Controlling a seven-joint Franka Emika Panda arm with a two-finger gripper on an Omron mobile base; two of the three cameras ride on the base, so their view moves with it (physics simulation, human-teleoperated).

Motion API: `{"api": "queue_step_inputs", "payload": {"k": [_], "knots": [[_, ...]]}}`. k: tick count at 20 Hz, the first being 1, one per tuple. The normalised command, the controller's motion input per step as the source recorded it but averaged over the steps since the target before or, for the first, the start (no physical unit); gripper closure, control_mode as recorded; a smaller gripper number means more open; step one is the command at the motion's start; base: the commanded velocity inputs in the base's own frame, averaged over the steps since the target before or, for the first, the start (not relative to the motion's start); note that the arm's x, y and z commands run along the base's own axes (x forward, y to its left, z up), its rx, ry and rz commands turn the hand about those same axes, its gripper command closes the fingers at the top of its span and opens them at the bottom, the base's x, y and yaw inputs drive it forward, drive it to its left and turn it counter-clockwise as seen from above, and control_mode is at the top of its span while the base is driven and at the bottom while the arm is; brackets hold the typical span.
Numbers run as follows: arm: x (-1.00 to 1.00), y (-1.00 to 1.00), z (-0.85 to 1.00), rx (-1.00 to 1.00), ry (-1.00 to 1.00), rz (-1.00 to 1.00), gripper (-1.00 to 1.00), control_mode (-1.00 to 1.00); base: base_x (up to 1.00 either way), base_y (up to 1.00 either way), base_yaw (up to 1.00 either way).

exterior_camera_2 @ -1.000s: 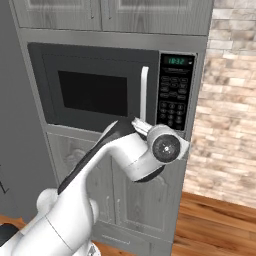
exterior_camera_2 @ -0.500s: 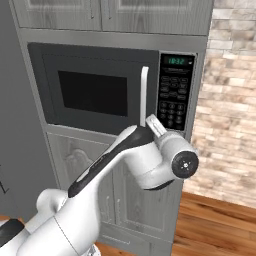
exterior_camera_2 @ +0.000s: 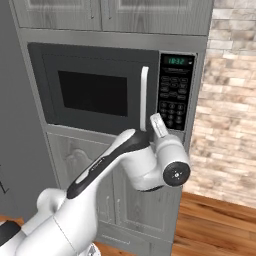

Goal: Place the bowl containing the garlic and kebab skewer in the microwave. Close the microwave door and press the start button to microwave the meal.

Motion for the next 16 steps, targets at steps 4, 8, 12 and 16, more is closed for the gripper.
{"api": "queue_step_inputs", "payload": {"k": [4,8,12,16], "knots": [[0.28,-0.12,0.0,0.07,0.0,-0.04,1.0,-1.0,0.0,0.0,0.0],[0.29,-0.14,0.0,0.08,0.0,-0.01,1.0,-1.0,0.0,0.0,0.0],[0.18,-0.25,0.0,0.07,0.0,0.0,1.0,-1.0,0.0,0.0,0.0],[0.08,-0.19,-0.06,0.04,0.0,0.0,1.0,-1.0,0.0,0.0,0.0]]}}
